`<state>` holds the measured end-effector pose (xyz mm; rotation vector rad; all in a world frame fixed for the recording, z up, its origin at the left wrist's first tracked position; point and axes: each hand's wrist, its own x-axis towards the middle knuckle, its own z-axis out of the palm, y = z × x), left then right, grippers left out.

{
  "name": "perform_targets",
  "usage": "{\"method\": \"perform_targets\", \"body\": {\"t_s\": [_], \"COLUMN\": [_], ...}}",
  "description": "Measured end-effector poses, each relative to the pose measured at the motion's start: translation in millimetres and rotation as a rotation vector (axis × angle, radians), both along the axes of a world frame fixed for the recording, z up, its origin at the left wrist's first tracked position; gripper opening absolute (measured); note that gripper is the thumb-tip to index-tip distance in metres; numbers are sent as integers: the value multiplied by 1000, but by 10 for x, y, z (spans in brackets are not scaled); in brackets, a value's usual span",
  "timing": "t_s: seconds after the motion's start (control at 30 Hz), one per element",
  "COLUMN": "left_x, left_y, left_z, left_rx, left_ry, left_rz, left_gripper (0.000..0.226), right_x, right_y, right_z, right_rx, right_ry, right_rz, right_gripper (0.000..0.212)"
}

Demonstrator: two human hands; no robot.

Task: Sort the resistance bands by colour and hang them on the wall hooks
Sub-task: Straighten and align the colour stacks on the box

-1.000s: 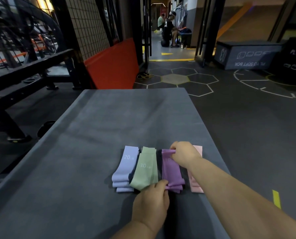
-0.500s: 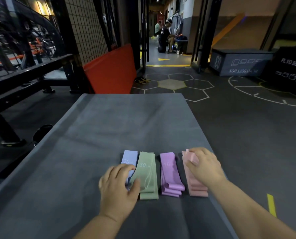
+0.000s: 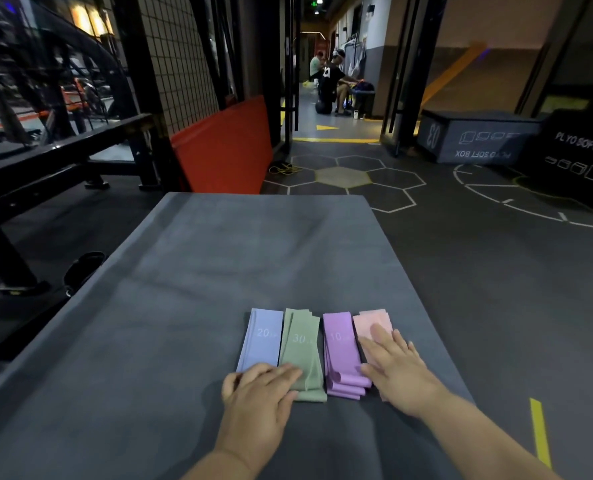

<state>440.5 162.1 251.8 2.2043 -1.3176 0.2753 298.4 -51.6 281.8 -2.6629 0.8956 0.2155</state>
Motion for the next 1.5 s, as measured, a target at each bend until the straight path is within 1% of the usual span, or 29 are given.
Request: {"method": "perform_targets", "body": {"t_s": [0.37, 0.53, 0.63, 0.83, 0.9, 0.97, 1.03, 1.07, 1.1, 1.13, 1.2, 1.23, 1.27, 1.37, 1.4, 1.47, 1.5], "left_x": [-142, -172, -168, -110, -89, -68, -43, -23, 4, 46, 144, 175, 189, 155, 142, 139, 147], "left_y": [-69, -88, -81, -33, -27, -36, -48, -54, -57, -61, -58, -58, -51, -53, -59, -68, -70], "left_z": [17, -14, -39, 13, 14, 20, 58, 95, 140, 175, 189, 191, 196, 226, 239, 248, 242], "left_rx": [-6, 51, 69, 72, 60, 9, -82, -131, -160, -167, -134, -127, -127, -142, -143, -139, -134], "left_ry": [-158, -95, -46, -35, -28, -14, 33, 80, 155, 253, 492, 581, 641, 722, 736, 756, 761], "left_rz": [110, 153, 140, 130, 131, 144, 195, 241, 290, 336, 396, 419, 423, 381, 374, 375, 375], "left_gripper": [34, 34, 34, 40, 42, 43, 43, 45, 48, 51, 48, 47, 48, 48, 48, 47, 47], "right_x": [36, 19, 12, -11, -13, 12, 81, 128, 182, 245, 369, 428, 479, 590, 608, 623, 619], "right_y": [48, 57, 65, 104, 134, 209, 323, 391, 464, 531, 685, 756, 821, 918, 917, 897, 886], "right_z": [-49, -53, -54, 69, 159, 283, 393, 451, 499, 515, 510, 480, 439, 286, 249, 225, 232], "right_rx": [-52, -53, -51, -14, -50, -112, -195, -215, -209, -176, -105, -86, -86, -122, -133, -149, -160], "right_ry": [-26, -30, -39, -84, -86, -105, -118, -133, -155, -164, -146, -126, -102, -21, 5, 32, 33], "right_rz": [-109, -116, -126, -196, -194, -144, -56, -6, 47, 87, 153, 177, 197, 249, 265, 277, 277], "right_gripper": [53, 52, 52, 53, 52, 51, 53, 61, 70, 71, 58, 57, 61, 93, 99, 99, 93]}}
